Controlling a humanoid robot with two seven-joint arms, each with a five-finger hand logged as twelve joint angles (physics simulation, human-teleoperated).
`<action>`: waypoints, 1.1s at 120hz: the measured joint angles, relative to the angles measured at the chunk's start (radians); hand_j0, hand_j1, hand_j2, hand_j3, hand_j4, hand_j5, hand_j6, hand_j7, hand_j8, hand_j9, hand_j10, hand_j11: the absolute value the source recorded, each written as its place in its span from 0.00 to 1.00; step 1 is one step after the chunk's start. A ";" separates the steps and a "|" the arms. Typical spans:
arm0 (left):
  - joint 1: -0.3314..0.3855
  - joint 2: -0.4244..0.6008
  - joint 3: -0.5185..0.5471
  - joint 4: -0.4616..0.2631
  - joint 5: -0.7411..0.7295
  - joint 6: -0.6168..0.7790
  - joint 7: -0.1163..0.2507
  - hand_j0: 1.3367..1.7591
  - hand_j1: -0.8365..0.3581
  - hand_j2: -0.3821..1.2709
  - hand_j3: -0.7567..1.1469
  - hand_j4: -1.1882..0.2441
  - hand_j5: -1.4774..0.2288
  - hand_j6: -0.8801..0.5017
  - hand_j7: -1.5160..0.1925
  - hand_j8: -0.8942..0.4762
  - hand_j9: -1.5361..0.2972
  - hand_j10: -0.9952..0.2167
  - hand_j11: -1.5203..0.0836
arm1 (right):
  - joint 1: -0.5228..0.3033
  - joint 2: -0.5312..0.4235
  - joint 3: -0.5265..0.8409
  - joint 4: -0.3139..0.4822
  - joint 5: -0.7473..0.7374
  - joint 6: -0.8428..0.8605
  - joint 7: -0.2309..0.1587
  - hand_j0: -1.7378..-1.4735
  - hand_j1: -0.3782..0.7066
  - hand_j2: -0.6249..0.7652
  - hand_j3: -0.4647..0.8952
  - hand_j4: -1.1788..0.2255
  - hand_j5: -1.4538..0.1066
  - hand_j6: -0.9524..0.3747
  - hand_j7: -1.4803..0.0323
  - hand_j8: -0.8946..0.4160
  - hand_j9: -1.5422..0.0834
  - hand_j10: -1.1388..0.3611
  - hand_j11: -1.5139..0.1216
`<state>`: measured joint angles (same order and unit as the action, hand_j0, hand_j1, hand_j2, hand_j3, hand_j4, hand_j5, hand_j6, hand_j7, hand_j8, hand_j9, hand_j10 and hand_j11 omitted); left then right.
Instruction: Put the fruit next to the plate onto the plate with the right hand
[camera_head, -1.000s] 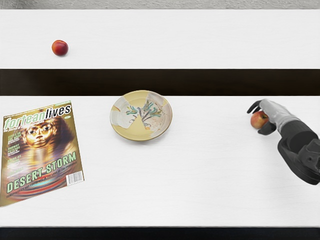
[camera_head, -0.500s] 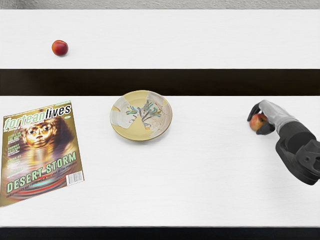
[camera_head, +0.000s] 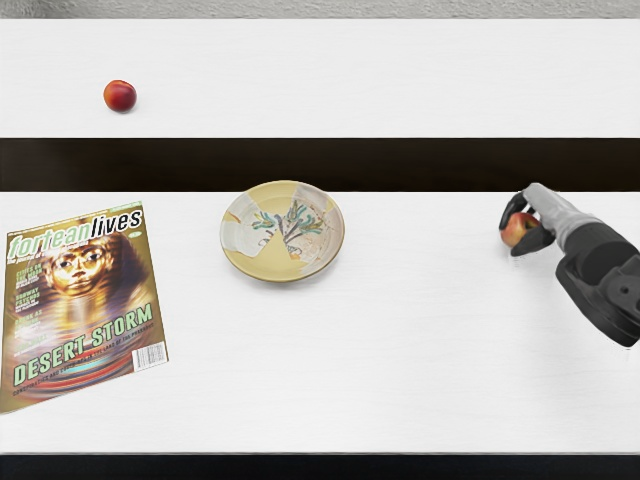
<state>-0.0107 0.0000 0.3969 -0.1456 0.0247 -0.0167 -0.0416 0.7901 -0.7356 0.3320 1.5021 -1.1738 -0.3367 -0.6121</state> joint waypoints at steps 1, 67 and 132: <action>0.000 0.000 0.000 0.000 0.000 0.000 0.000 0.76 0.76 0.26 0.40 0.67 0.69 0.47 0.71 0.48 0.67 0.63 0.76 | 0.003 0.000 0.000 0.000 0.005 0.002 0.000 0.36 0.61 0.58 0.34 0.23 0.20 0.41 0.24 0.46 0.24 0.42 0.19; 0.000 0.000 0.000 0.000 0.000 0.000 0.000 0.76 0.76 0.26 0.40 0.67 0.69 0.47 0.71 0.48 0.67 0.63 0.76 | 0.120 0.154 0.222 0.021 0.376 0.299 0.001 0.39 0.59 0.53 0.34 0.22 0.22 0.39 0.23 0.43 0.24 0.40 0.19; 0.000 0.000 0.000 0.000 0.000 0.000 0.000 0.76 0.76 0.26 0.40 0.67 0.69 0.47 0.71 0.48 0.67 0.63 0.76 | 0.186 0.491 0.261 -0.126 0.293 0.414 0.000 0.41 0.66 0.57 0.34 0.11 0.24 0.42 0.23 0.42 0.27 0.39 0.22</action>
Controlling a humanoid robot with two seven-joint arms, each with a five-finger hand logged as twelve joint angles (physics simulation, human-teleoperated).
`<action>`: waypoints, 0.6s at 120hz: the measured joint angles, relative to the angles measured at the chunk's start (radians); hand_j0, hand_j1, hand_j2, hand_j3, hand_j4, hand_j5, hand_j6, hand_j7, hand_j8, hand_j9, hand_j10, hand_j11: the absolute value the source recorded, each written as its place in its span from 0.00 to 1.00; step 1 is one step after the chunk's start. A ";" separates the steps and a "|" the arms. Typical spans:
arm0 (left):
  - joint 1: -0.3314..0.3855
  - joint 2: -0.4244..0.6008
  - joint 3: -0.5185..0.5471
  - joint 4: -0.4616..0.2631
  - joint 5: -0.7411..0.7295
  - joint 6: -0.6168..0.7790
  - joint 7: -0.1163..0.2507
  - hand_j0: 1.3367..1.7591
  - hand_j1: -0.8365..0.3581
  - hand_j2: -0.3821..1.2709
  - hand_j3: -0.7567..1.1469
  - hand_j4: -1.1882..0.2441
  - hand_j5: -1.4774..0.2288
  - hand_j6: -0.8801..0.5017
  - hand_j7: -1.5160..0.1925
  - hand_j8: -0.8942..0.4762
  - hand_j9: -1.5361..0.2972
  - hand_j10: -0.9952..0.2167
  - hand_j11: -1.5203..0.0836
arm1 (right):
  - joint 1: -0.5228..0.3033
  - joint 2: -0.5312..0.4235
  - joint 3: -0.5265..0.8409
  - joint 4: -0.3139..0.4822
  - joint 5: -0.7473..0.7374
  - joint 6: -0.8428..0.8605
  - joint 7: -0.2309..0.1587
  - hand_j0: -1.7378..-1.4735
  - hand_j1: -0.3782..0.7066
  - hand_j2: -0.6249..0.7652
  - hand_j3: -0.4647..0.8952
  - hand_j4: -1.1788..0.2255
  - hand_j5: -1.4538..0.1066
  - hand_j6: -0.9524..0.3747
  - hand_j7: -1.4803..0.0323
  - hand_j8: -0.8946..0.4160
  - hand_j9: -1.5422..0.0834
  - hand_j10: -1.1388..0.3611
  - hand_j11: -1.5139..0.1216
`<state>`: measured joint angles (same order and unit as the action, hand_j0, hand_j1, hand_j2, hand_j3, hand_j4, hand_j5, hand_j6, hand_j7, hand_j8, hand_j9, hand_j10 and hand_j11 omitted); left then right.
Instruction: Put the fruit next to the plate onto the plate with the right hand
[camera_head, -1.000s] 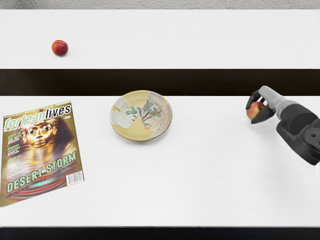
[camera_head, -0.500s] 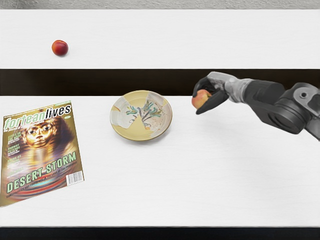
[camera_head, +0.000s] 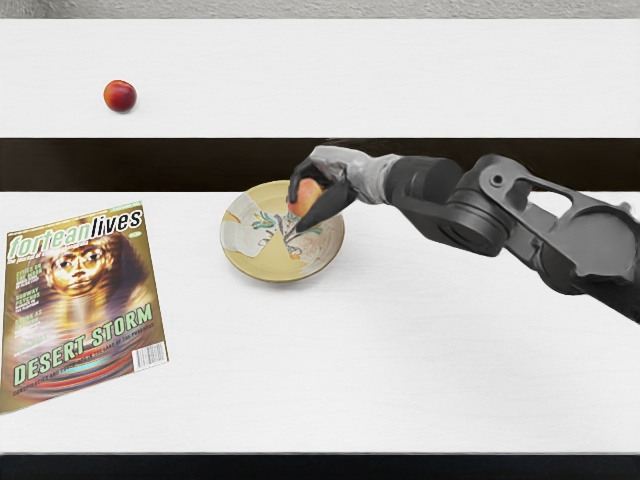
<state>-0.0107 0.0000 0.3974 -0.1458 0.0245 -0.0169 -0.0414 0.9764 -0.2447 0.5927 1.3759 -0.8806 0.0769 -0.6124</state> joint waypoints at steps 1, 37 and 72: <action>0.000 0.000 0.000 0.000 0.000 0.000 0.000 0.76 0.76 0.26 0.40 0.67 0.69 0.47 0.71 0.48 0.67 0.63 0.76 | 0.001 0.005 -0.003 -0.003 -0.007 0.000 0.000 0.41 0.66 0.56 0.34 0.11 0.24 0.42 0.23 0.42 0.27 0.39 0.22; 0.000 0.000 0.000 0.000 0.000 0.000 0.000 0.76 0.76 0.26 0.40 0.67 0.69 0.47 0.71 0.48 0.67 0.63 0.76 | 0.051 0.140 -0.101 -0.084 -0.208 -0.005 0.000 0.41 0.64 0.52 0.34 0.05 0.25 0.40 0.23 0.40 0.26 0.37 0.21; 0.000 0.000 0.000 0.000 0.000 0.000 0.000 0.76 0.76 0.26 0.40 0.67 0.69 0.47 0.71 0.48 0.67 0.63 0.76 | 0.070 0.177 -0.133 -0.108 -0.239 -0.001 0.001 0.39 0.63 0.48 0.34 0.07 0.27 0.41 0.27 0.41 0.30 0.38 0.24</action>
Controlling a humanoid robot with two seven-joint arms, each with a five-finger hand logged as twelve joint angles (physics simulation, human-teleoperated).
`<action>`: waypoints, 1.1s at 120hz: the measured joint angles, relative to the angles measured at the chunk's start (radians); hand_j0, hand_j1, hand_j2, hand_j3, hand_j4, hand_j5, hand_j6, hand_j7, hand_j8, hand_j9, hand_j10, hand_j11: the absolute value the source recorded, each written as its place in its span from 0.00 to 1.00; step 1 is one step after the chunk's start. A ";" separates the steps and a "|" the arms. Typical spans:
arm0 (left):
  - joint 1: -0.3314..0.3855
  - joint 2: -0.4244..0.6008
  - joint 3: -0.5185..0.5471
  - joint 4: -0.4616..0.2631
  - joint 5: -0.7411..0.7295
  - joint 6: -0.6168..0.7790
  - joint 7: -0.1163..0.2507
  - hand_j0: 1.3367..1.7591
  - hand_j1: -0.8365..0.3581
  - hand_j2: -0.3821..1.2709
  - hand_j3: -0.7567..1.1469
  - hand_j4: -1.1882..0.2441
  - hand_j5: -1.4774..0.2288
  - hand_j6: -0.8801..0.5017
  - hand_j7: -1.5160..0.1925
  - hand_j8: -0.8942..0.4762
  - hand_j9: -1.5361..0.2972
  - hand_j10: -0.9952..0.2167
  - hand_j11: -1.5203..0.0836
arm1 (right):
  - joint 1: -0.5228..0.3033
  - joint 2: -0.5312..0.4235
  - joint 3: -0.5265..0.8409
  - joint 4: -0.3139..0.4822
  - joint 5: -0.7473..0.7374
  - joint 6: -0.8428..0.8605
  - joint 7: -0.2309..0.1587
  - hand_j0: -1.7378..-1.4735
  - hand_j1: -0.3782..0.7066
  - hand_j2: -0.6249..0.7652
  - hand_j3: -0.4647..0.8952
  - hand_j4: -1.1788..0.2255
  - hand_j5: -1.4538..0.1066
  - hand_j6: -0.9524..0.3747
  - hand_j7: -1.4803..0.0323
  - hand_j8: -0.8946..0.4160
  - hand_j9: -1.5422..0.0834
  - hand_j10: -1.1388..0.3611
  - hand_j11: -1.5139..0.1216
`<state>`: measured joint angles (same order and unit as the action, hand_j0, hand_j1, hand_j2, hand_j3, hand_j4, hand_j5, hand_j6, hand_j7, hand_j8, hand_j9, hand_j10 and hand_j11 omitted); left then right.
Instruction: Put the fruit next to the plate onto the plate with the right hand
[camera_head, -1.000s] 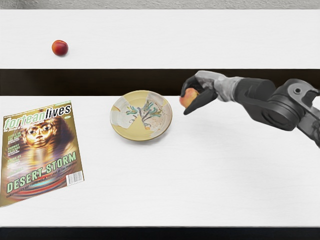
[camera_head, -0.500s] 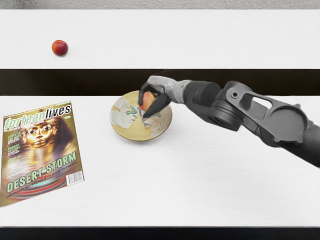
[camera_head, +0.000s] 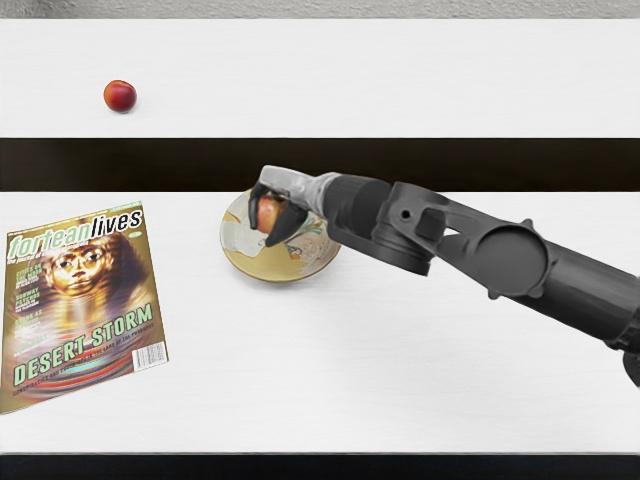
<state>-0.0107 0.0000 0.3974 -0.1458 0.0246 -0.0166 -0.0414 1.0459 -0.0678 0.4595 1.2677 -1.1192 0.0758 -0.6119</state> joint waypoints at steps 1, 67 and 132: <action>0.000 0.000 0.000 0.000 0.000 0.000 0.000 0.76 0.76 0.26 0.40 0.67 0.69 0.47 0.71 0.48 0.67 0.63 0.76 | 0.000 0.000 -0.001 -0.001 0.001 0.000 0.000 0.39 0.63 0.48 0.34 0.06 0.28 0.41 0.27 0.40 0.31 0.38 0.25; 0.000 0.000 0.000 0.000 0.000 0.000 0.000 0.76 0.76 0.26 0.40 0.67 0.69 0.47 0.71 0.48 0.67 0.63 0.76 | 0.005 -0.001 -0.001 -0.036 0.018 -0.002 0.001 0.31 0.40 0.42 0.34 0.56 0.64 0.46 0.67 0.43 0.66 0.52 0.64; 0.000 0.000 0.000 0.000 0.000 0.000 0.000 0.76 0.76 0.26 0.40 0.67 0.69 0.47 0.71 0.48 0.67 0.63 0.76 | -0.017 -0.240 0.189 0.024 0.553 0.294 0.084 0.30 0.11 0.44 0.34 0.78 0.87 0.66 0.91 0.62 0.89 0.71 0.86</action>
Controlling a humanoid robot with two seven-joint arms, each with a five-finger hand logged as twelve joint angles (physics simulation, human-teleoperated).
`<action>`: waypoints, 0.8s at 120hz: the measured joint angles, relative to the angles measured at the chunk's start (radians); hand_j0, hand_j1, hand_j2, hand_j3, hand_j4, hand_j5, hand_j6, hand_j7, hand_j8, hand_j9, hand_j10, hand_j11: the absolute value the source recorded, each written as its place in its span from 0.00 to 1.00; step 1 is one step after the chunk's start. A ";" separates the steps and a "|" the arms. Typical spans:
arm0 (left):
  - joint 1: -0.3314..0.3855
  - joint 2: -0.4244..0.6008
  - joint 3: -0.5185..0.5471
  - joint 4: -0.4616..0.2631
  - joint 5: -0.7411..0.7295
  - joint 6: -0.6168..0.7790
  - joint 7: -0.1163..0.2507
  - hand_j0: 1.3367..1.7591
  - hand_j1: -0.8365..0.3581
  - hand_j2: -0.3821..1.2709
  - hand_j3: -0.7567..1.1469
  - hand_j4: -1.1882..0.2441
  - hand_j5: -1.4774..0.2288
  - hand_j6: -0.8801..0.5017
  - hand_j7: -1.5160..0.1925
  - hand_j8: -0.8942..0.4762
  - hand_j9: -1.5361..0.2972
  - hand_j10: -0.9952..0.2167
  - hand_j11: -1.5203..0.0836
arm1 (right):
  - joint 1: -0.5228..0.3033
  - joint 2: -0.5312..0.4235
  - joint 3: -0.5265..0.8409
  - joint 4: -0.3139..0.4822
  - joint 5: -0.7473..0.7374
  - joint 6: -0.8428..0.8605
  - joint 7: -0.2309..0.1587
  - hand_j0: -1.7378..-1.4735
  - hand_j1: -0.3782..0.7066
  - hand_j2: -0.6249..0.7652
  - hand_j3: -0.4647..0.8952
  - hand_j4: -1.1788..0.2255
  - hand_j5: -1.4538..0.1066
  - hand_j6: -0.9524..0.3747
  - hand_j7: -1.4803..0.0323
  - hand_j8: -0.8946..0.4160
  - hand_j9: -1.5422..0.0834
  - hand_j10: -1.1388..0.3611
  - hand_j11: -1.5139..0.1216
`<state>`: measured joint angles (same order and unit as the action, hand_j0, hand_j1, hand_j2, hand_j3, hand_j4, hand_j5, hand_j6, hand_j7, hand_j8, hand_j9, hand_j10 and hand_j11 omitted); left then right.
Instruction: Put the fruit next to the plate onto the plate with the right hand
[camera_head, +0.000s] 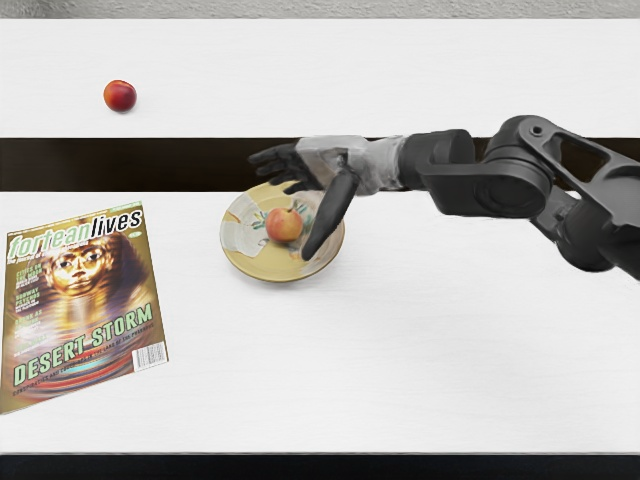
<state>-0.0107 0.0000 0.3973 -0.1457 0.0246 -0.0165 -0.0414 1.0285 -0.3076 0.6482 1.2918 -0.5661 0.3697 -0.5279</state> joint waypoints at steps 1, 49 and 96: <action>0.000 0.000 0.000 0.000 0.000 0.000 0.000 0.76 0.76 0.26 0.40 0.67 0.69 0.47 0.71 0.48 0.67 0.63 0.76 | -0.002 -0.004 0.005 0.000 0.009 0.009 0.000 0.30 0.11 0.44 0.34 0.78 0.87 0.66 0.91 0.63 0.89 0.71 0.87; 0.000 0.000 0.000 0.000 0.000 0.000 0.000 0.76 0.76 0.26 0.40 0.67 0.69 0.47 0.71 0.48 0.67 0.63 0.76 | -0.075 -0.288 0.056 -0.049 0.478 0.234 -0.006 0.30 0.08 0.44 0.34 0.81 0.89 0.68 0.94 0.65 0.91 0.73 0.89; 0.000 0.000 0.000 0.000 0.000 0.000 0.000 0.76 0.76 0.26 0.40 0.67 0.69 0.47 0.71 0.48 0.67 0.63 0.76 | -0.174 -0.570 0.043 -0.125 0.760 0.241 -0.016 0.30 0.07 0.44 0.34 0.81 0.90 0.69 0.94 0.65 0.92 0.73 0.89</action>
<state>-0.0107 0.0000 0.3971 -0.1457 0.0247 -0.0168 -0.0415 0.8543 -0.8774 0.6917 1.1668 0.1940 0.6112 -0.5441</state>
